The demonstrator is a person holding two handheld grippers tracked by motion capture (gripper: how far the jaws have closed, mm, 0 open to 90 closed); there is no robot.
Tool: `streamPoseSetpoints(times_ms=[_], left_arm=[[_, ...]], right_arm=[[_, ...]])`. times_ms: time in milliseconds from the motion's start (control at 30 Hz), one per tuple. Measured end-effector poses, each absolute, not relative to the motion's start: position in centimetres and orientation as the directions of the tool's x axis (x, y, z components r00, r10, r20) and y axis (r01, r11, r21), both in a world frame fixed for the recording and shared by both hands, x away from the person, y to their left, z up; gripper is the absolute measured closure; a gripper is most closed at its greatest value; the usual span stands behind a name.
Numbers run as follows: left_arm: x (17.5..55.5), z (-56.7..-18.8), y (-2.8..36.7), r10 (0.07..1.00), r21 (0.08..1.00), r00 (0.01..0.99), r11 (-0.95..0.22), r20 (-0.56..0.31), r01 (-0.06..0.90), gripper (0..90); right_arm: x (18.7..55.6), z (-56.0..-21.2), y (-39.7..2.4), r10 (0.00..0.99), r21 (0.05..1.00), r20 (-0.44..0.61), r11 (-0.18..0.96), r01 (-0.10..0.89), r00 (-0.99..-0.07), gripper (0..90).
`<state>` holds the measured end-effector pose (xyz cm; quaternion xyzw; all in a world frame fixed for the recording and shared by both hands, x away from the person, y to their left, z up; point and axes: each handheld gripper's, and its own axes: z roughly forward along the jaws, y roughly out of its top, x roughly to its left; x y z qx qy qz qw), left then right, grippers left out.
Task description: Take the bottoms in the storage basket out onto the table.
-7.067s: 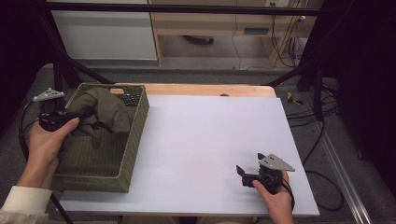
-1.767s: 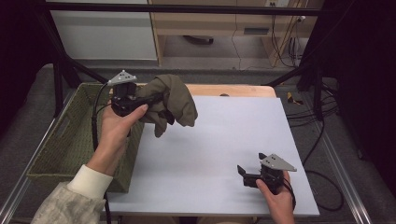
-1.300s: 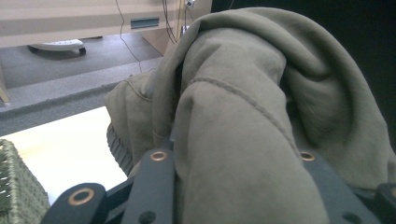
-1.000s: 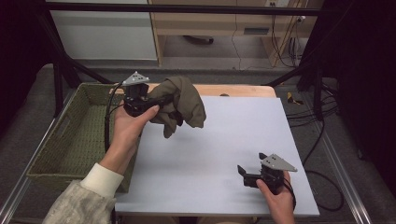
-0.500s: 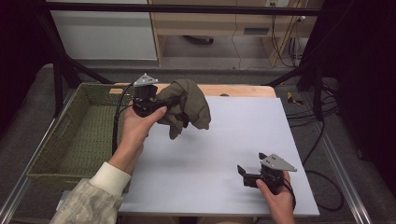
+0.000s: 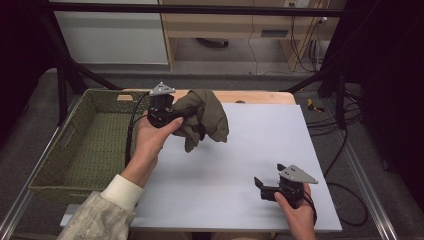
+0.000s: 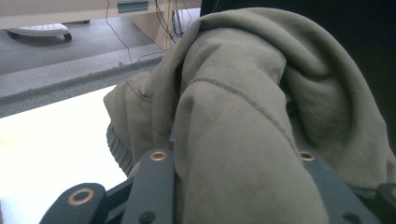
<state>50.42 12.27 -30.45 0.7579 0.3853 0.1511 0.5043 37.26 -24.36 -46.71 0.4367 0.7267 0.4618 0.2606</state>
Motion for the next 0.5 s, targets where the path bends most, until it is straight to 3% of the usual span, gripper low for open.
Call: streamPoseSetpoints(times_ms=[500], left_arm=[[50.41, -31.19, 11.53, 0.73, 0.874, 0.665, -0.206, -0.162, 0.439, 66.2]], right_arm=[[37.27, -46.72, -24.38, 0.876, 0.899, 0.025, 0.192, 0.394, -0.482, 4.7]])
